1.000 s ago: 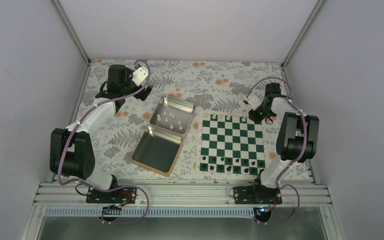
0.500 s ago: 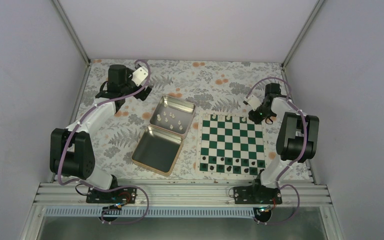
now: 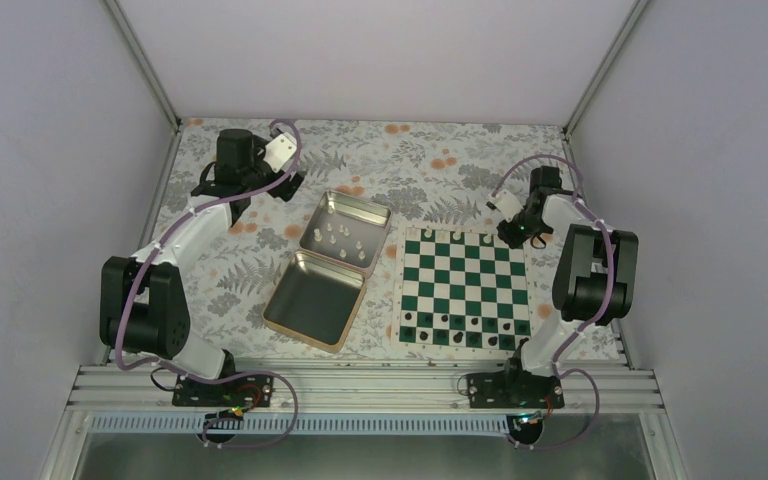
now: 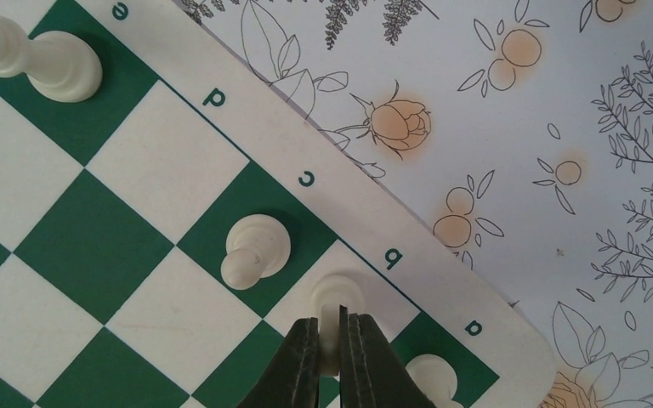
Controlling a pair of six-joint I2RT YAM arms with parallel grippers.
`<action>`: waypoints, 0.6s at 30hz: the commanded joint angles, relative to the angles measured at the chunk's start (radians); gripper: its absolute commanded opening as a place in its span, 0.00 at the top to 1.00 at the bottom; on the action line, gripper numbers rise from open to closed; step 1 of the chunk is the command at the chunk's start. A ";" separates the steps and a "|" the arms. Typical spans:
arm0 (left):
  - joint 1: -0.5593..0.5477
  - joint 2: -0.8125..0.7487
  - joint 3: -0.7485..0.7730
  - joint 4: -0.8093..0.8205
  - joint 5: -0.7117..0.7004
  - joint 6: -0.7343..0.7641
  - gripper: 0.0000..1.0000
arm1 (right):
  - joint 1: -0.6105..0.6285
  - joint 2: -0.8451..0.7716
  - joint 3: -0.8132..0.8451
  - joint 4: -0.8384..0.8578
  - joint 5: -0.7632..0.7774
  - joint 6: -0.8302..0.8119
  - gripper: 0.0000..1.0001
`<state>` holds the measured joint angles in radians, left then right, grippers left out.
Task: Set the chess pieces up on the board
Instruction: Place the chess piece on the chessboard.
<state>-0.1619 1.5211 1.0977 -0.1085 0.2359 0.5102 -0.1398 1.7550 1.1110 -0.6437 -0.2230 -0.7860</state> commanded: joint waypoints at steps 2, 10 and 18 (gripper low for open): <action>-0.006 0.007 0.024 -0.007 -0.001 0.010 0.00 | -0.009 -0.038 0.007 -0.008 0.000 -0.014 0.95; -0.007 0.008 0.026 -0.006 -0.002 0.009 0.00 | -0.013 -0.049 0.010 -0.027 0.012 -0.024 0.95; -0.007 0.010 0.023 -0.005 -0.003 0.011 0.00 | -0.013 -0.039 -0.004 -0.027 0.019 -0.030 0.94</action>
<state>-0.1623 1.5211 1.0977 -0.1101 0.2359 0.5125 -0.1398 1.7321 1.1110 -0.6701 -0.2153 -0.7967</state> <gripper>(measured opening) 0.999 0.062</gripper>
